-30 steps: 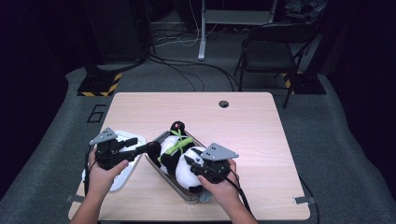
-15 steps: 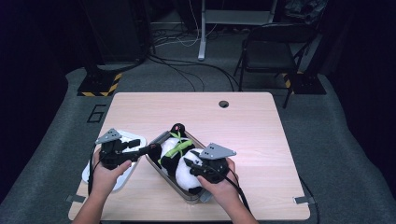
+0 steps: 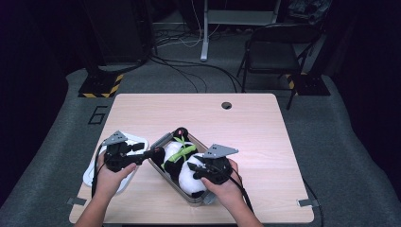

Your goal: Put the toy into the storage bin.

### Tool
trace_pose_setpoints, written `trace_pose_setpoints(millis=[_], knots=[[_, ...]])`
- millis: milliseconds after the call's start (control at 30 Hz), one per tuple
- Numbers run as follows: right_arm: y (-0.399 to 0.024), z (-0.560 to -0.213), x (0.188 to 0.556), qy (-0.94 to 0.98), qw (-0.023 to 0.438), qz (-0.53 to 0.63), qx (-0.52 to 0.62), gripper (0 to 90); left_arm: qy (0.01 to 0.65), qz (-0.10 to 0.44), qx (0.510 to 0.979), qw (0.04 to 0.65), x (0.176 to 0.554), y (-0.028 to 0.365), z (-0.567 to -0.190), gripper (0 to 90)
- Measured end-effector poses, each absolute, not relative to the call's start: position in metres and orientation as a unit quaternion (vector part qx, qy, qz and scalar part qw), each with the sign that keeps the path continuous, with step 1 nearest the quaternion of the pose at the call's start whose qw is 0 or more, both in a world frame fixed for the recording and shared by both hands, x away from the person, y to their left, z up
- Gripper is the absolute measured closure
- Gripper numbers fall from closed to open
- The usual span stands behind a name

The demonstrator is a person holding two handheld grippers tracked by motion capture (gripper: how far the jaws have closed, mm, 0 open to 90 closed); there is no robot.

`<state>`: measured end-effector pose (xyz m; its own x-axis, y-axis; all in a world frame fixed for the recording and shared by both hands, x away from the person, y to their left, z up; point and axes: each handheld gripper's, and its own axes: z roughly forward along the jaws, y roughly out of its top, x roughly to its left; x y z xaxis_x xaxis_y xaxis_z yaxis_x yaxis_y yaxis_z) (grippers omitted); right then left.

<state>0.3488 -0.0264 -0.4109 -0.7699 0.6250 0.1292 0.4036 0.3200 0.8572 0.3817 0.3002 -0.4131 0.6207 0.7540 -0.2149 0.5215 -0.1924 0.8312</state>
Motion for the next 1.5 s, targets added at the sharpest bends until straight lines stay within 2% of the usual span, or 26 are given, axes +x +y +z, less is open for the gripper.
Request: trace_pose_setpoints(millis=[467, 933, 1033, 1167, 1500], knots=[[-0.029, -0.417, 0.355, 0.813, 0.083, 0.472, 0.330, 67.1, 0.417, 0.117, 0.765, 0.476, 0.383, 0.298, -0.416, 41.5], [-0.028, -0.420, 0.353, 0.819, 0.091, 0.467, 0.320, 64.8, 0.422, 0.106, 0.773, 0.462, 0.385, 0.299, -0.422, 39.0], [-0.029, -0.421, 0.353, 0.819, 0.086, 0.466, 0.322, 65.0, 0.416, 0.114, 0.776, 0.460, 0.384, 0.299, -0.418, 39.7], [-0.030, -0.421, 0.354, 0.822, 0.079, 0.463, 0.322, 65.2, 0.415, 0.110, 0.761, 0.487, 0.384, 0.299, -0.412, 40.3], [-0.034, -0.421, 0.352, 0.826, 0.068, 0.463, 0.314, 65.5, 0.414, 0.113, 0.769, 0.474, 0.385, 0.295, -0.416, 40.3]])
